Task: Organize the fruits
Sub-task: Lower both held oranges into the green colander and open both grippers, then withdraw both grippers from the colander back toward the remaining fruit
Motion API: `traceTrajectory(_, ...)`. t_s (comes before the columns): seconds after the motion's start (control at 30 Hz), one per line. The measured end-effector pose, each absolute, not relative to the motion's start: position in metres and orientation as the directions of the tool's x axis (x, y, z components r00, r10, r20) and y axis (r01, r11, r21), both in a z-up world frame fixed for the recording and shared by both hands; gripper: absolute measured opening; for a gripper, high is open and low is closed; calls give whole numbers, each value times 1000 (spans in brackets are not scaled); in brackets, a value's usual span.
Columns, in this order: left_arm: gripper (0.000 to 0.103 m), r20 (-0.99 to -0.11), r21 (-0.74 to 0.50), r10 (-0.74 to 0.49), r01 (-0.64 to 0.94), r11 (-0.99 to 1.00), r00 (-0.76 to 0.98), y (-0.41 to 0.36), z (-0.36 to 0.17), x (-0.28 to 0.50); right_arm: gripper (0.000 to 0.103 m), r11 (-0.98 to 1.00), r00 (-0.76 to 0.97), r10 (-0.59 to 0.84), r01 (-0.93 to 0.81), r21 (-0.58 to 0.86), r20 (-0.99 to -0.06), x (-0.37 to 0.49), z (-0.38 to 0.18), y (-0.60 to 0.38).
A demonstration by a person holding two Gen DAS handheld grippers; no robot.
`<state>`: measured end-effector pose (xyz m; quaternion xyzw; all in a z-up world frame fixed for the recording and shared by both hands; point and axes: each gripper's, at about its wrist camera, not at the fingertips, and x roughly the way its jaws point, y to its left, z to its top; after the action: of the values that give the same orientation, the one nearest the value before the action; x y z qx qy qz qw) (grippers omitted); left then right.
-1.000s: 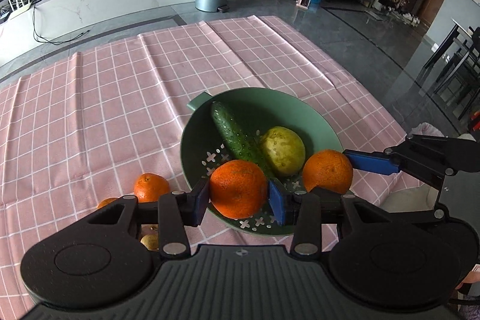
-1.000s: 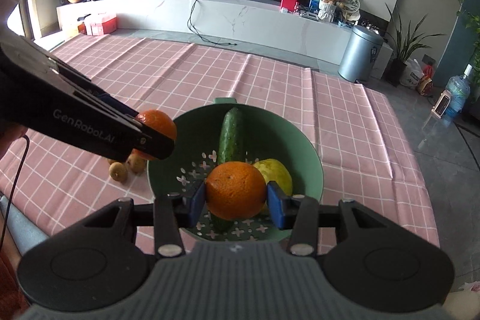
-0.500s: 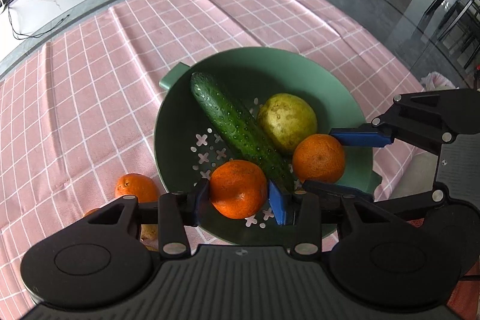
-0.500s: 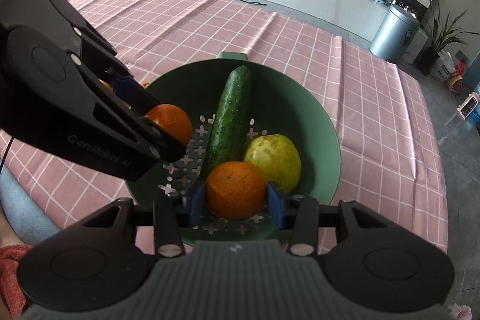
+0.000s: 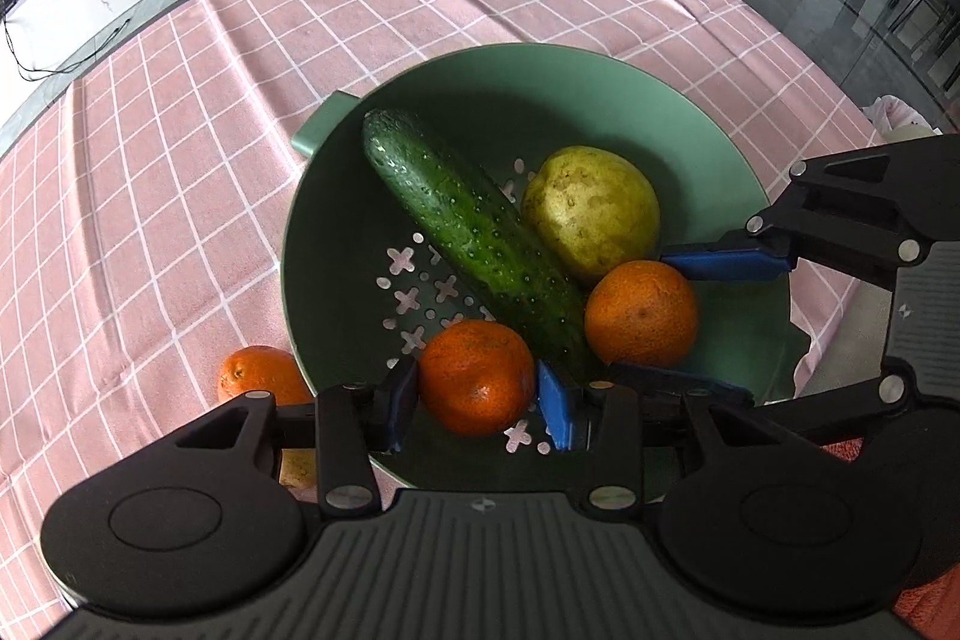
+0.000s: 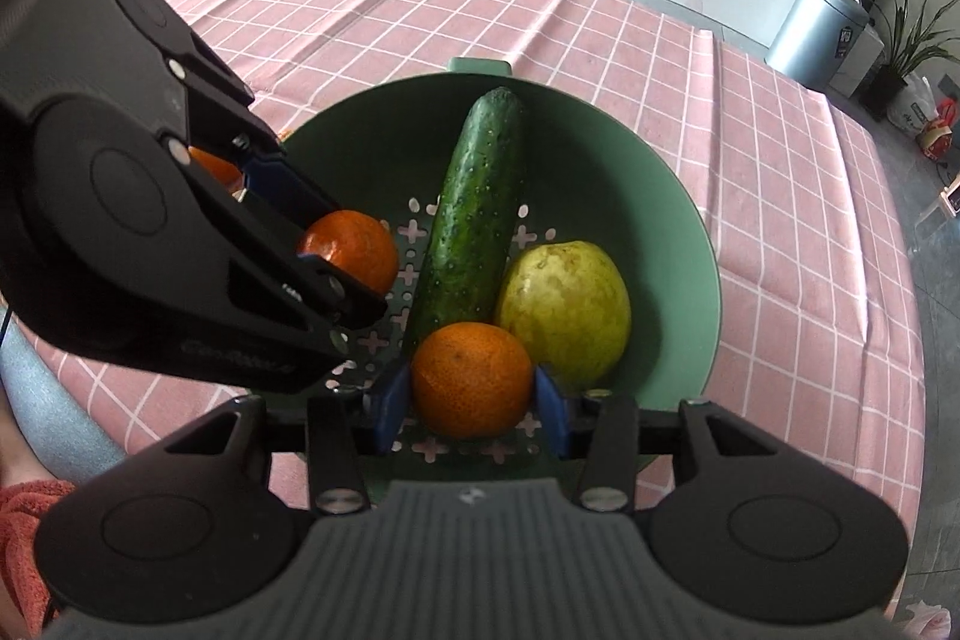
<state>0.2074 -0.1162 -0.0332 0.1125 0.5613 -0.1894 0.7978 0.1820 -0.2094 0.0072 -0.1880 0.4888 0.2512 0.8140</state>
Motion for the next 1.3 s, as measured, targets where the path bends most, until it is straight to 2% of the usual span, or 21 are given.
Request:
traceTrajectory(0.3,49,-937,-33,-176,426,904,301,-116,-34,206,42,818,371,200,-572,-54,-907,181,5,-208)
traceTrajectory(0.43,54,-937,-37,-175,410,911,304,-113,-33,204,43,821,385,187,-567,-71,-904,177,7,-208)
traceTrajectory(0.53,55,-930,-52,-193,409,911,313,-111,-28,199,45,823,398,180,-561,-84,-899,175,10,-210)
traceTrajectory(0.67,63,-903,-61,-223,404,913,368,-106,-10,192,49,834,429,173,-543,-100,-887,171,19,-212)
traceTrajectory(0.83,68,-864,-51,-238,394,918,443,-93,16,178,58,863,496,182,-494,-104,-849,160,36,-214)
traceTrajectory(1.07,76,-811,-58,-250,353,934,529,-61,38,152,66,932,584,250,-362,28,-773,139,49,-213)
traceTrajectory(1.3,81,-783,-20,-188,279,960,593,-26,35,131,70,955,643,263,-277,102,-719,114,47,-194)
